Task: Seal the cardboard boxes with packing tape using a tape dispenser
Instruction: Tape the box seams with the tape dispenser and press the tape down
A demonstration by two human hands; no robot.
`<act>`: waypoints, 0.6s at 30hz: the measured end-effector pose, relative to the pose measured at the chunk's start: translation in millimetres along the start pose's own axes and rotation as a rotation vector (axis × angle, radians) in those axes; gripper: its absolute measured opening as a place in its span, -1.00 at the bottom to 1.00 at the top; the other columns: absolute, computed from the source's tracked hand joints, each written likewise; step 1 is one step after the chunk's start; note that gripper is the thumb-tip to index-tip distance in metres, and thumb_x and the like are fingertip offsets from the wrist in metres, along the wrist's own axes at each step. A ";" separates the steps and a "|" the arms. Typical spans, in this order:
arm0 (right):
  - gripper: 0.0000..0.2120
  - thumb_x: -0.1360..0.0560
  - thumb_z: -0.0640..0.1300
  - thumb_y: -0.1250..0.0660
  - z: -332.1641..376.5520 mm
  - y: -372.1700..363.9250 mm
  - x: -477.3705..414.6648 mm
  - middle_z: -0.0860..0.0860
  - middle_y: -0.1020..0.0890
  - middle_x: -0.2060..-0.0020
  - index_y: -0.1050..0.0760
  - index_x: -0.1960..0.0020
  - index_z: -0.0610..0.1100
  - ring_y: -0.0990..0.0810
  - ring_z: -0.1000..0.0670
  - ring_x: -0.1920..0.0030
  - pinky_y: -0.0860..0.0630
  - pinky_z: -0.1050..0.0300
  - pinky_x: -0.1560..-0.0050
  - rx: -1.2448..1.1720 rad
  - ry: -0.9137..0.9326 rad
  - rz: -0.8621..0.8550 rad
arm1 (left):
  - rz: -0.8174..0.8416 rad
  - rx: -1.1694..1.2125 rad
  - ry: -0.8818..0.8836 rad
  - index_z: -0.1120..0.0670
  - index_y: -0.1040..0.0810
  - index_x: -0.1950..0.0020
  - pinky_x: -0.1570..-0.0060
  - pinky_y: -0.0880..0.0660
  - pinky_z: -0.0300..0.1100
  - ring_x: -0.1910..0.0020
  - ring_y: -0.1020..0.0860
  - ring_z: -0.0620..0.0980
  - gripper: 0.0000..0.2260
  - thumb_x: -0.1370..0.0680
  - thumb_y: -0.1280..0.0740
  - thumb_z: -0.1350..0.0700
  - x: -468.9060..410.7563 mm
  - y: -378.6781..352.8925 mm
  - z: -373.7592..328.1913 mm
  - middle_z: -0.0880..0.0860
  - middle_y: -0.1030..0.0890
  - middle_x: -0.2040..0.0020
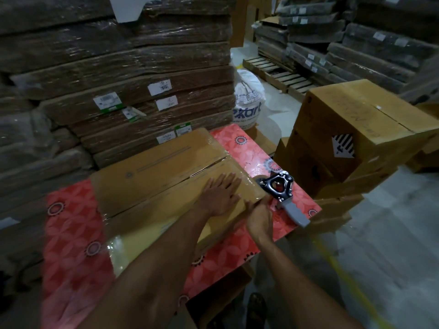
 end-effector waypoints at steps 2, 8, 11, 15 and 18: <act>-0.63 -0.64 0.08 -0.22 -0.6 0.8 1.4 -0.23 -0.65 -0.06 -0.29 -0.31 -0.14 -0.62 -0.30 -0.06 -0.46 -0.04 0.08 -0.011 0.017 0.002 | -0.021 -0.014 0.013 -0.14 0.11 -0.64 -0.55 0.09 0.13 -0.63 0.12 0.01 -0.45 -0.69 0.05 -0.21 12.7 -2.1 0.7 -0.10 0.14 -0.65; -0.50 -0.50 0.10 -0.41 -2.6 5.0 -10.6 -0.12 -0.66 -0.14 -0.38 -0.32 -0.11 -0.62 -0.22 -0.17 -0.49 0.01 -0.08 -0.140 0.010 0.042 | 0.046 -0.029 0.052 -0.24 0.27 -0.60 -0.52 0.23 0.20 -0.61 0.28 0.00 -0.20 -0.49 0.02 -0.51 49.4 -17.7 9.4 -0.16 0.29 -0.61; -0.45 -0.55 -0.04 -0.39 2.3 7.0 -9.7 -0.12 -0.61 -0.25 -0.26 -0.46 -0.07 -0.58 -0.22 -0.22 -0.47 -0.02 -0.15 -0.144 0.048 0.070 | 0.004 -0.053 0.097 -0.28 0.30 -0.58 -0.46 0.24 0.34 -0.60 0.30 0.08 -0.08 -0.39 -0.10 -0.54 67.3 -23.2 13.0 -0.19 0.30 -0.61; -0.46 -0.57 -0.09 -0.37 2.3 7.4 -3.7 -0.16 -0.61 -0.25 -0.22 -0.47 -0.06 -0.58 -0.25 -0.23 -0.45 -0.01 -0.15 -0.181 0.071 0.031 | -0.074 -0.002 0.183 -0.24 0.21 -0.61 -0.44 0.28 0.38 -0.60 0.26 0.16 -0.16 -0.45 -0.01 -0.53 85.8 -23.0 16.3 -0.15 0.22 -0.63; -0.42 -0.61 -0.08 -0.29 -4.7 -4.4 12.7 -0.24 -0.57 -0.29 -0.12 -0.55 -0.07 -0.57 -0.34 -0.24 -0.45 -0.08 -0.20 -0.241 -0.006 0.009 | -0.095 -0.022 0.285 -0.23 0.13 -0.62 -0.50 0.15 0.30 -0.62 0.18 0.11 -0.23 -0.45 0.25 -0.51 104.8 -17.9 43.8 -0.12 0.17 -0.64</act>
Point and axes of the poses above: each hand's wrist, its own x-axis away from the middle knuckle, its own y-axis out of the back of the hand, z = x × y, the point moved 8 cm from there along -x, towards the middle knuckle
